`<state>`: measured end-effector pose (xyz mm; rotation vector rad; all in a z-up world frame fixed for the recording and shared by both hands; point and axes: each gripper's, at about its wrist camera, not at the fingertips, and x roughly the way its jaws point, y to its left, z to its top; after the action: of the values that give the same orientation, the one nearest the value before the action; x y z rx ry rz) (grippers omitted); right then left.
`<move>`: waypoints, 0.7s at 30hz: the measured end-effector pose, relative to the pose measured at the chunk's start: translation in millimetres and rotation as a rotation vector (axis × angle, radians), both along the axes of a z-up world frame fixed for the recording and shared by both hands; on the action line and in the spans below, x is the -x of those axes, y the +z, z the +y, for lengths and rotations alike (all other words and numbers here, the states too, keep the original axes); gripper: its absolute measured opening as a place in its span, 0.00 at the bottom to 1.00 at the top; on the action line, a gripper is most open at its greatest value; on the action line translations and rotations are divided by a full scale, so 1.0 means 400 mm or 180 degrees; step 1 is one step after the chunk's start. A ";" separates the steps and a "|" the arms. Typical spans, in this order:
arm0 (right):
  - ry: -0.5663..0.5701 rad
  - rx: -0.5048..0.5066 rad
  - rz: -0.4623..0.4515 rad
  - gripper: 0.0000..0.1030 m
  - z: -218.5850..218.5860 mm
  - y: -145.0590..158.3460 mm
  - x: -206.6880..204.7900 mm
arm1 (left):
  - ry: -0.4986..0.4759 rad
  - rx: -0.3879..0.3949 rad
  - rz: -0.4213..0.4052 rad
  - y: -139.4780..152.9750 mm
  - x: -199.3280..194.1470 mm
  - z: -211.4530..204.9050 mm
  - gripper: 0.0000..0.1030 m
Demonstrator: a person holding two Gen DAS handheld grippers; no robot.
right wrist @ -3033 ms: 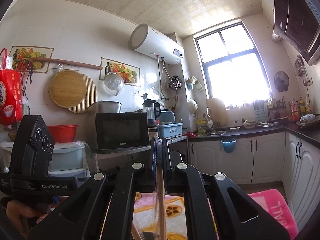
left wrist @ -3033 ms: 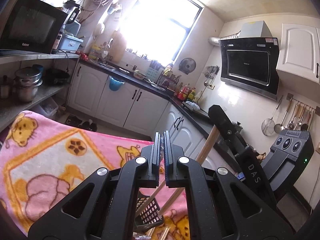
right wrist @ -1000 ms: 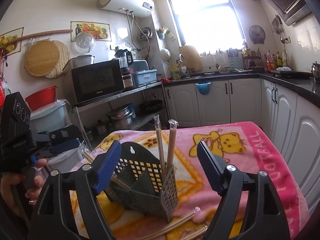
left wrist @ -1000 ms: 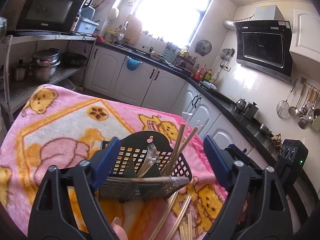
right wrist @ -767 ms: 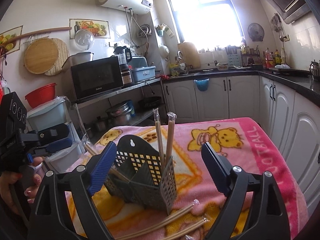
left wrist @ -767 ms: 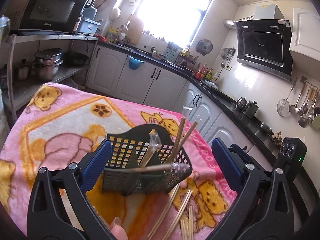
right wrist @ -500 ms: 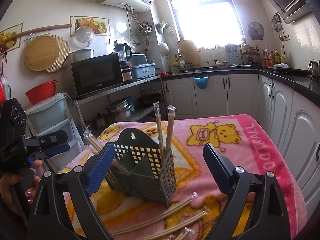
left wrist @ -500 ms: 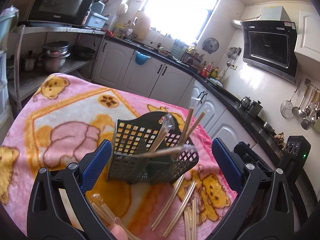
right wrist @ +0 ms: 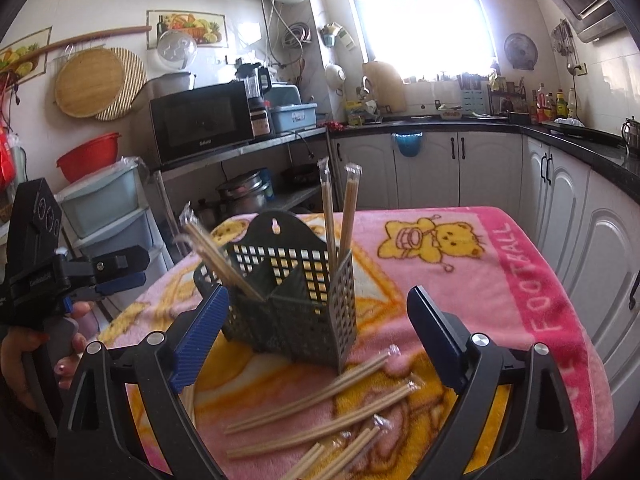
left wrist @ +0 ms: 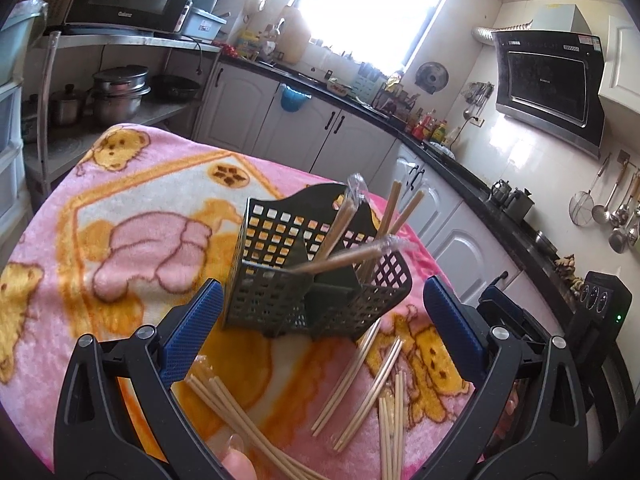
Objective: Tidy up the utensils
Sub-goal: 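Move both open tools back toward the chopsticks lying on the blanket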
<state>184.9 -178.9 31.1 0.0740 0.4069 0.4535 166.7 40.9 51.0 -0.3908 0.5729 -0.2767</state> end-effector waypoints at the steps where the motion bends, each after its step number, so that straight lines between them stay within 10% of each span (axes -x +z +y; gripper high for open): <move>1: -0.0002 0.0024 0.0010 0.85 -0.001 -0.005 0.005 | -0.0002 -0.0004 0.0012 -0.001 0.001 -0.002 0.90; 21: 0.0112 0.0246 0.0322 0.85 0.000 -0.091 0.054 | 0.0035 -0.0043 0.0324 -0.093 0.037 -0.003 0.90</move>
<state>163.2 -178.7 -5.3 0.0150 0.5254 0.4694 151.9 39.6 13.6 -0.3965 0.6721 -0.2431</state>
